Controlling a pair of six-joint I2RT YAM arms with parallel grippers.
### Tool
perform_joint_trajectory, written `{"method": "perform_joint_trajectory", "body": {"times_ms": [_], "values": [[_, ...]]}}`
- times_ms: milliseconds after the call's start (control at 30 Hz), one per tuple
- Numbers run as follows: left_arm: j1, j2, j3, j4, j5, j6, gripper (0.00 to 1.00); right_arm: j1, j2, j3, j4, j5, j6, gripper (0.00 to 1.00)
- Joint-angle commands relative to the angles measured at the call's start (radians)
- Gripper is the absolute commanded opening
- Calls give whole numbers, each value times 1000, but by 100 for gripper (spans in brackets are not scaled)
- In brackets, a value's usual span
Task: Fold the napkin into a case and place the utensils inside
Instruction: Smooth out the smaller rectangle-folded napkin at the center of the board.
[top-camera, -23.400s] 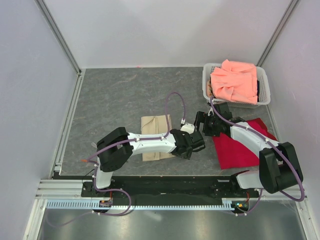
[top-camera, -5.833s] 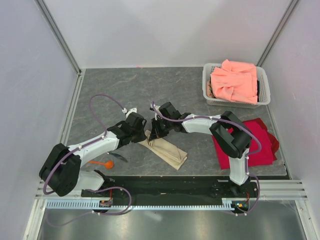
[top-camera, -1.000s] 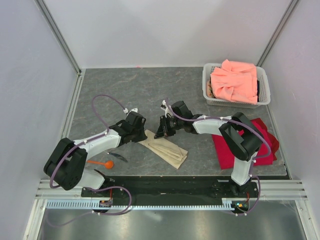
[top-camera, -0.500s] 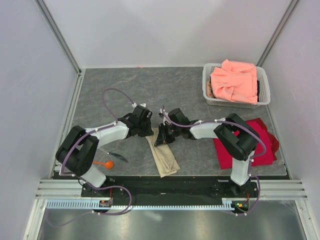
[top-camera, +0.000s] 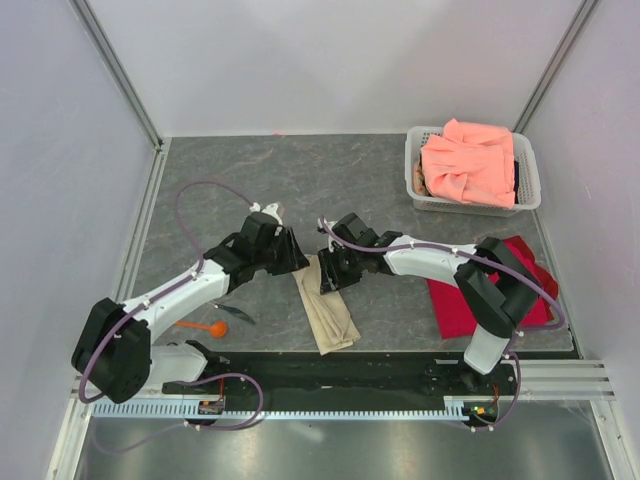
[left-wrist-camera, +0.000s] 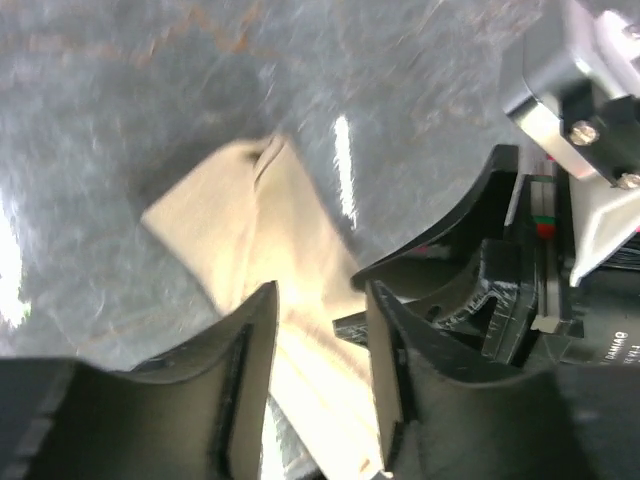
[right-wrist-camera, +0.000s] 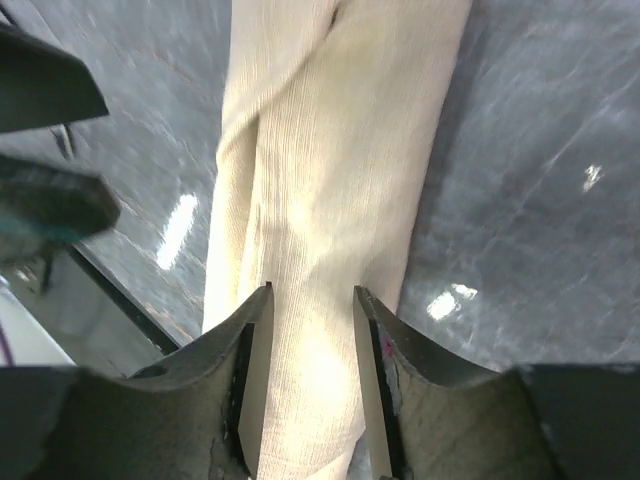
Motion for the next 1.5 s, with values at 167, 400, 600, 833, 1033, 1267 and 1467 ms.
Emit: {"method": "perform_joint_trajectory", "body": {"times_ms": [167, 400, 600, 833, 1033, 1267, 1467], "values": [[7, -42, -260, 125, 194, -176, 20, 104, -32, 65, -179, 160, -48, 50], [-5, -73, -354, 194, 210, -230, 14, 183, -49, 85, -212, 258, -19, 50], [-28, -59, -381, 233, 201, -247, 11, 211, -72, 133, -268, 329, -11, 50], [-31, -13, -374, 277, 214, -250, 9, 262, -28, 158, -287, 322, 13, 52], [-31, -16, -373, 285, 208, -248, 9, 308, 7, 153, -288, 364, 25, 54], [-31, -16, -378, 287, 205, -248, 9, 349, 47, 153, -305, 442, 25, 51], [-31, -11, -375, 288, 199, -247, 9, 366, 80, 164, -316, 528, 25, 31]]}}
